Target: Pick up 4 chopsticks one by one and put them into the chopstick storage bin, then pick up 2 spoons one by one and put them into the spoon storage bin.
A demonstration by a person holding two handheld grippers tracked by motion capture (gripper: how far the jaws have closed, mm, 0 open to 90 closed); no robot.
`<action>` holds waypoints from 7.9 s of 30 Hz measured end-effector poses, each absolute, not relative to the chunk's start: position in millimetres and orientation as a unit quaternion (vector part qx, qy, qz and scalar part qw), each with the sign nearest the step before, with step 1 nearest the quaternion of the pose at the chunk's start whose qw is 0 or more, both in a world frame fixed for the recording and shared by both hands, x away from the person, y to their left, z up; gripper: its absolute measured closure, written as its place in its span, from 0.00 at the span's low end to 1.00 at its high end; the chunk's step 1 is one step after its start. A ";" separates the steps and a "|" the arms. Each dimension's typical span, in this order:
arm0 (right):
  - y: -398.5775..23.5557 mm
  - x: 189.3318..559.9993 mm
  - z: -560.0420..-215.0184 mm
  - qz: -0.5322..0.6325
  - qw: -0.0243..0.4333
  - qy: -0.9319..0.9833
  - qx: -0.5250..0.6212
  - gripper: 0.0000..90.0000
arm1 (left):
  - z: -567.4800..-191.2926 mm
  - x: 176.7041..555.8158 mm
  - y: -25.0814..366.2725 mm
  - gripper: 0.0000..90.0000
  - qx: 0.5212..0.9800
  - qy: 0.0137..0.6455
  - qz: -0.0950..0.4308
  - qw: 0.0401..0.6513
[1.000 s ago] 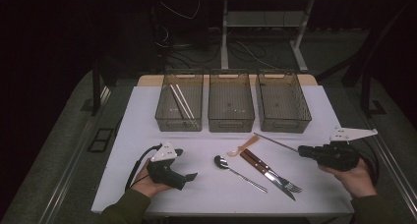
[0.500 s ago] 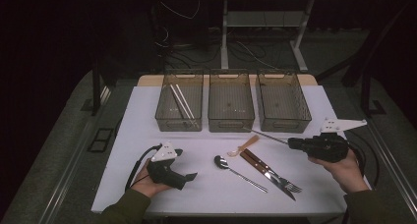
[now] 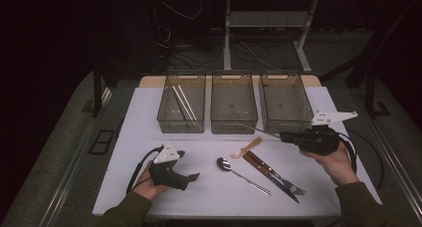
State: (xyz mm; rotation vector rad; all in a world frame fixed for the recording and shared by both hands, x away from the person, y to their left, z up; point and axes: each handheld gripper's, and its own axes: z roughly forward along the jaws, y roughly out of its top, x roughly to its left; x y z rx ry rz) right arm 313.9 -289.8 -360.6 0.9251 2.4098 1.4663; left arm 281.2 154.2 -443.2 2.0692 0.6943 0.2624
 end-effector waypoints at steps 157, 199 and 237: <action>-113.9 415.3 -340.1 0.438 0.085 0.845 0.294 0.46 | -440.6 283.3 154.9 0.08 0.839 0.273 0.101 0.459; -245.6 335.0 -385.8 0.440 0.082 0.832 0.328 0.45 | -442.3 280.9 158.0 0.08 0.840 0.282 0.107 0.451; -290.9 274.8 -430.8 0.462 0.078 0.810 0.352 0.27 | -437.4 291.4 146.2 0.08 0.838 0.266 0.094 0.468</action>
